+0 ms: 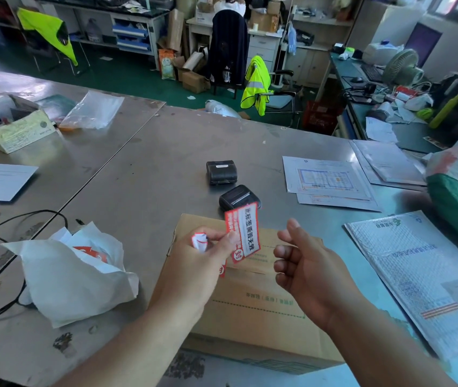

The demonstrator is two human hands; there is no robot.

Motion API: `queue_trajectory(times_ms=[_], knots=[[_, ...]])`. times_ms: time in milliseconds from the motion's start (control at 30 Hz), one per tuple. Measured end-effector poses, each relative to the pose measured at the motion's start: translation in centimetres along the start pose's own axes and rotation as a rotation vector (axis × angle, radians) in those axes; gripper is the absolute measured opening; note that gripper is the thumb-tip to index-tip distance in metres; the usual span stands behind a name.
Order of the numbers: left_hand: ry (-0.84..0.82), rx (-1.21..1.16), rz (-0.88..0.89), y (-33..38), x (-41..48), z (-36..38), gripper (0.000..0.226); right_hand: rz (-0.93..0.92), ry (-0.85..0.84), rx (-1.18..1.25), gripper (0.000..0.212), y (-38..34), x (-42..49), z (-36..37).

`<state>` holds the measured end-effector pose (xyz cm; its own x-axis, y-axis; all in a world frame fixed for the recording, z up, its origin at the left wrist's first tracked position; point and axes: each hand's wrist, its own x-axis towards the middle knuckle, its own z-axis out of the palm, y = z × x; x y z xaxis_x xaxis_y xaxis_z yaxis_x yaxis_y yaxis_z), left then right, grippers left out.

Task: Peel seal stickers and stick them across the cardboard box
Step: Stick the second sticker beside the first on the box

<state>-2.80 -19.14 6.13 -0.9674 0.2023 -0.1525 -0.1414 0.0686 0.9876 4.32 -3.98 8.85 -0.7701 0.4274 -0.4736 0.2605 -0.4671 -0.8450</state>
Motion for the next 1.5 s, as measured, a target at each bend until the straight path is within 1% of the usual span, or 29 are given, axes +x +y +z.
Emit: queue_trajectory(times_ms=[67, 100, 133, 200, 267, 333, 433, 500, 567, 667, 767, 867, 933, 1000, 1067, 1133, 1167, 1233, 1300, 1367, 1433, 1500], knots=[[-0.054, -0.337, -0.195, 0.3, 0.0, 0.2, 0.012, -0.018, 0.004, -0.117, 0.022, 0.5, 0.3, -0.4], [-0.069, -0.434, -0.263, 0.3, -0.1, 0.3, 0.013, -0.034, -0.014, -0.205, 0.022, 0.9, 0.4, -0.5], [-0.08, -0.48, -0.302, 0.3, -0.1, 0.3, 0.013, -0.052, -0.04, -0.281, 0.023, 1.2, 0.4, -0.5], [-0.095, -0.528, -0.344, 0.4, -0.1, 0.3, 0.022, -0.084, -0.093, -0.362, 0.022, 1.7, 0.2, -0.2], [-0.096, -0.559, -0.371, 0.2, -0.2, 0.4, 0.034, -0.119, -0.117, -0.375, 0.021, 1.8, 0.0, 0.2], [-0.096, -0.576, -0.387, 0.1, -0.2, 0.4, 0.037, -0.15, -0.126, -0.373, 0.02, 1.6, -0.2, 0.5], [-0.093, -0.569, -0.387, -0.1, -0.3, 0.3, 0.036, -0.19, -0.123, -0.417, 0.023, 1.5, -0.3, 1.0], [-0.089, -0.567, -0.378, -0.2, -0.4, 0.3, 0.03, -0.205, -0.114, -0.435, 0.028, 1.4, -0.3, 1.1], [-0.086, -0.567, -0.37, -0.2, -0.4, 0.3, 0.023, -0.212, -0.098, -0.434, 0.028, 1.3, -0.2, 1.3], [-0.087, -0.537, -0.341, -0.3, -0.6, 0.3, 0.014, -0.218, -0.085, -0.406, 0.028, 1.3, 0.0, 1.3], [-0.084, -0.454, -0.282, -0.3, -0.7, 0.3, 0.016, -0.236, -0.062, -0.399, 0.024, 1.2, 0.1, 1.3], [-0.057, -0.212, -0.112, -0.4, -0.3, -0.1, 0.014, -0.313, -0.013, -0.429, 0.025, 1.1, 0.3, 1.2], [-0.028, -0.082, -0.021, -0.6, 0.1, -0.6, 0.023, -0.375, 0.014, -0.493, 0.025, 1.0, 0.4, 1.0], [0.01, -0.065, -0.023, -0.9, 0.6, -1.3, 0.032, -0.399, 0.036, -0.533, 0.023, 0.8, 0.6, 0.6], [0.068, -0.066, -0.018, -1.1, 1.3, -2.0, 0.021, -0.4, 0.054, -0.546, 0.023, 0.4, 0.9, -0.1], [0.097, -0.058, -0.001, -1.0, 1.8, -2.7, 0.005, -0.373, 0.012, -0.54, 0.027, -0.2, 1.1, -1.0], [0.095, -0.047, 0.004, -1.0, 2.0, -3.1, 0.005, -0.346, -0.041, -0.533, 0.029, -0.5, 1.2, -1.3], [0.079, -0.006, 0.023, -1.0, 2.3, -3.6, 0.009, -0.295, -0.159, -0.564, 0.031, -0.9, 1.3, -2.1], [0.063, 0.042, 0.043, -0.9, 2.5, -3.9, 0.015, -0.276, -0.231, -0.662, 0.031, -1.1, 1.4, -2.7], [0.033, 0.092, 0.058, -0.9, 2.7, -4.0, 0.019, -0.257, -0.261, -0.731, 0.031, -1.1, 1.6, -3.1], [0.005, 0.138, 0.065, -0.8, 2.7, -4.0, 0.023, -0.226, -0.282, -0.748, 0.032, -1.0, 1.8, -3.4], [-0.02, 0.241, 0.06, -0.9, 2.7, -4.0, 0.027, -0.2, -0.294, -0.754, 0.031, -0.9, 1.9, -3.6]])
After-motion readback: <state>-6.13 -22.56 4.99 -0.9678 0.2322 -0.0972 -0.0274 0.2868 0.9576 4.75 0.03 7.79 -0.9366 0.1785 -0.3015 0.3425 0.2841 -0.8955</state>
